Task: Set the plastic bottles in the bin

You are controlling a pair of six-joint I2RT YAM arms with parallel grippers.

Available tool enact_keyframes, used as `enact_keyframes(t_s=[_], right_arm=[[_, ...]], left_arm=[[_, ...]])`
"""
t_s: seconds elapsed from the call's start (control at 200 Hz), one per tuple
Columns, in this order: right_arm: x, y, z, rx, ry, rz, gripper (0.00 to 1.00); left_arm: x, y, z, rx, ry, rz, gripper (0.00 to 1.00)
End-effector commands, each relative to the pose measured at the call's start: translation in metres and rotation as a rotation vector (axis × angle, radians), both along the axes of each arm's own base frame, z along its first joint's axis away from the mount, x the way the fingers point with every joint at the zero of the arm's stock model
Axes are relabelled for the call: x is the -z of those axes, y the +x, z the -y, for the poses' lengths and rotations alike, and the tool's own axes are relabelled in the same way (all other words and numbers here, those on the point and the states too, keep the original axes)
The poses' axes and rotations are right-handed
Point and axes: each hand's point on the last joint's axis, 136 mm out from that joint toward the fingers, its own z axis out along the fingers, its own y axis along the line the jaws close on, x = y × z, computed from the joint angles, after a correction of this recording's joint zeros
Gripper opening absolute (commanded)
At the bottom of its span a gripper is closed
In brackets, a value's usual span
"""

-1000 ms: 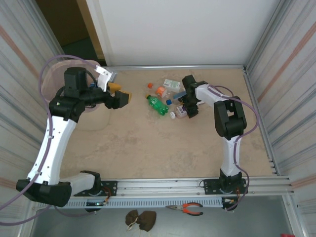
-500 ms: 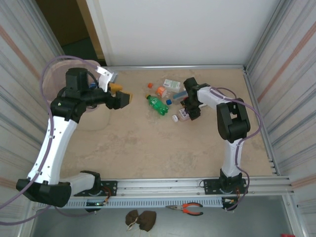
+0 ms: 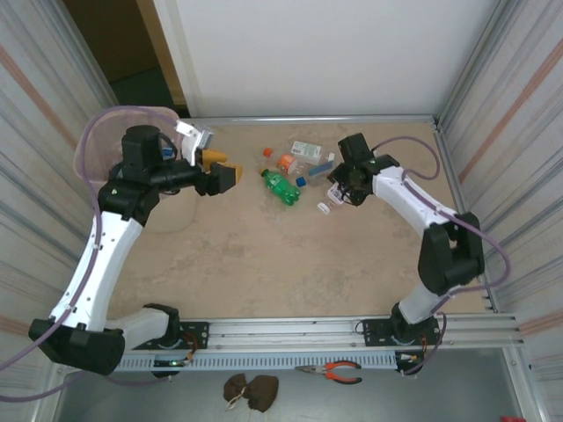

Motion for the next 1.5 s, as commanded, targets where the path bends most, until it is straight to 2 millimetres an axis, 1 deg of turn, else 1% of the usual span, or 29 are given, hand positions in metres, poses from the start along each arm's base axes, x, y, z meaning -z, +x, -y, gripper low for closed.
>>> enact_keyframes(t_s=[0.0,0.14,0.245,0.346,0.396,0.476,0.576,0.616,0.626,0.636,0.772,0.852,0.962,1.062,1.122,1.232,1.288,1.388,1.493], right_arm=[[-0.046,0.001,-0.011,-0.215,-0.057,0.211,0.58],[-0.098,-0.014,-0.023,-0.368,-0.019,0.414,0.57],[-0.141,-0.033,-0.035,-0.514,0.009,0.570,0.57],[-0.179,-0.053,-0.047,-0.654,0.025,0.722,0.54],[-0.197,-0.064,-0.053,-0.723,0.029,0.805,0.53],[-0.219,-0.082,-0.062,-0.820,0.025,0.921,0.52],[-0.242,-0.107,-0.072,-0.936,0.030,1.040,0.52],[-0.245,-0.116,-0.079,-1.005,0.036,1.075,0.54],[-0.253,-0.124,-0.079,-1.022,0.036,1.108,0.55],[-0.255,-0.128,-0.080,-1.038,0.035,1.125,0.55],[-0.274,-0.172,-0.095,-1.233,0.025,1.281,0.55],[-0.283,-0.193,-0.100,-1.310,0.012,1.361,0.55],[-0.295,-0.219,-0.106,-1.394,0.015,1.451,0.54],[-0.305,-0.237,-0.111,-1.457,0.024,1.517,0.54],[-0.310,-0.244,-0.113,-1.473,0.025,1.542,0.54],[-0.318,-0.251,-0.116,-1.486,0.035,1.571,0.53],[-0.320,-0.252,-0.117,-1.484,0.035,1.587,0.53],[-0.323,-0.251,-0.120,-1.473,0.028,1.599,0.53],[-0.325,-0.251,-0.122,-1.472,0.024,1.606,0.52]], left_arm=[[-0.026,-0.006,0.008,0.033,-0.099,0.066,0.74],[-0.033,-0.002,0.012,0.035,-0.159,0.063,0.73],[-0.034,0.003,0.015,0.019,-0.200,0.040,0.74],[-0.041,-0.002,0.022,0.067,-0.229,0.057,0.76],[-0.046,-0.009,0.027,0.112,-0.237,0.091,0.77],[-0.056,-0.028,0.037,0.234,-0.246,0.167,0.78],[-0.065,-0.048,0.050,0.360,-0.252,0.238,0.78],[-0.068,-0.055,0.056,0.403,-0.250,0.260,0.78],[-0.068,-0.057,0.057,0.413,-0.249,0.266,0.78],[-0.068,-0.059,0.059,0.426,-0.249,0.270,0.78],[-0.073,-0.095,0.082,0.592,-0.228,0.405,0.81],[-0.073,-0.113,0.092,0.657,-0.220,0.472,0.84],[-0.076,-0.124,0.099,0.698,-0.226,0.515,0.86],[-0.077,-0.126,0.105,0.700,-0.222,0.532,0.88],[-0.077,-0.127,0.108,0.705,-0.223,0.531,0.88],[-0.075,-0.134,0.114,0.744,-0.233,0.529,0.88],[-0.073,-0.137,0.118,0.763,-0.236,0.525,0.88],[-0.071,-0.150,0.126,0.811,-0.235,0.547,0.87],[-0.068,-0.158,0.133,0.832,-0.222,0.566,0.86]])
